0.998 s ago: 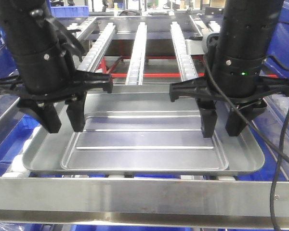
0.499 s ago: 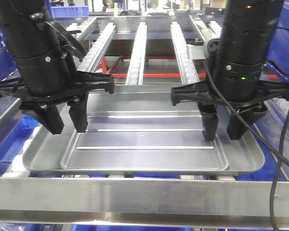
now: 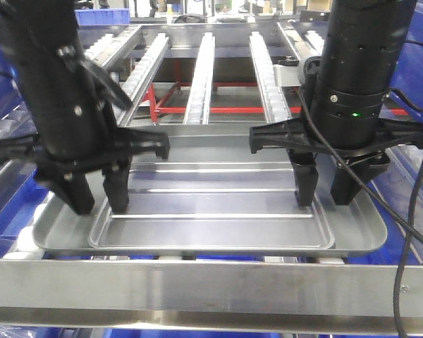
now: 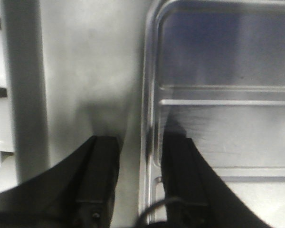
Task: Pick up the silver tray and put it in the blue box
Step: 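Position both open grippers over the tray's short edges and descend, then close both grippers on the tray's short edges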
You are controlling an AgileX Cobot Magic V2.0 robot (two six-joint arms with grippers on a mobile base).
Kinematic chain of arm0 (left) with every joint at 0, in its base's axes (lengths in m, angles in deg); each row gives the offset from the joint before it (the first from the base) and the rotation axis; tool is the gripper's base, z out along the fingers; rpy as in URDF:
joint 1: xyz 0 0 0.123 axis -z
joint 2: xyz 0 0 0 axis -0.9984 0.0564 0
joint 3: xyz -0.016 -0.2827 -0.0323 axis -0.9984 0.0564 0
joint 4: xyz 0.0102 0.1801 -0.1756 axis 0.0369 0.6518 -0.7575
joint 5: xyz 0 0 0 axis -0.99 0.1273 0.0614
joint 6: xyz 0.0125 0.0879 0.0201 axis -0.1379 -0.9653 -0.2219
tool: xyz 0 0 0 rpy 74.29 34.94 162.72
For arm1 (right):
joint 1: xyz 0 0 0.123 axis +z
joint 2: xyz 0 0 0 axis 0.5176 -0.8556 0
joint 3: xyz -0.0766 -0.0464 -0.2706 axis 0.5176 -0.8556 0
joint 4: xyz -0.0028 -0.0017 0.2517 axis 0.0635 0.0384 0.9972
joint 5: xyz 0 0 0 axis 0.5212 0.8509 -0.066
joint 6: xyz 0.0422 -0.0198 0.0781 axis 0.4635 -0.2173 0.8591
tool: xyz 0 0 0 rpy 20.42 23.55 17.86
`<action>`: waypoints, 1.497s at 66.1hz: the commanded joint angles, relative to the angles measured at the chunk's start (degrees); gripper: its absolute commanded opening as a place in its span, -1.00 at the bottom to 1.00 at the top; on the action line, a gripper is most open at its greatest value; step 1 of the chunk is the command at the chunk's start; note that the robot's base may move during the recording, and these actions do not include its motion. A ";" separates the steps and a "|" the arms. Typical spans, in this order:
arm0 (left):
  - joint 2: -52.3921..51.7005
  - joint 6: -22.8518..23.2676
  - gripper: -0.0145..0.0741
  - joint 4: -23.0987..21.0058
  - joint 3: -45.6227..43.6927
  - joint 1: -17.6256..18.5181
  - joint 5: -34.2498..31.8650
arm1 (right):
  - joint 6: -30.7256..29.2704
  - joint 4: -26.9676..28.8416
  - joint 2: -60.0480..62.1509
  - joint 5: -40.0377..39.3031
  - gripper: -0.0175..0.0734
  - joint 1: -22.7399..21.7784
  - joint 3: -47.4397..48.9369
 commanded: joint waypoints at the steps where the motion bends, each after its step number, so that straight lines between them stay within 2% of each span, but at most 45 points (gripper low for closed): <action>1: -2.33 0.97 -0.29 0.46 -1.08 -0.02 -1.80 | -0.55 -0.42 2.19 -2.32 0.18 -0.17 1.61; 60: -2.25 0.97 -0.30 0.56 -1.08 -0.02 -1.94 | -0.55 -0.42 0.65 -2.44 0.17 -0.23 1.61; 67: -2.25 0.97 -0.40 0.56 -1.08 -0.02 -1.94 | -0.55 -0.42 0.65 -2.32 0.03 -0.23 1.61; 79: -2.25 0.97 -0.75 0.56 -1.08 -0.02 -1.94 | -0.55 -0.42 0.65 -1.81 -0.51 -0.23 1.61; 84: -2.25 0.97 -0.91 0.56 -1.08 -0.02 -2.02 | -0.55 -0.42 0.65 -1.70 -0.50 -0.23 1.61; 99: -2.25 0.97 -0.91 0.56 -1.08 -0.02 -2.39 | -0.55 -0.42 0.65 -1.66 -0.51 -0.23 1.61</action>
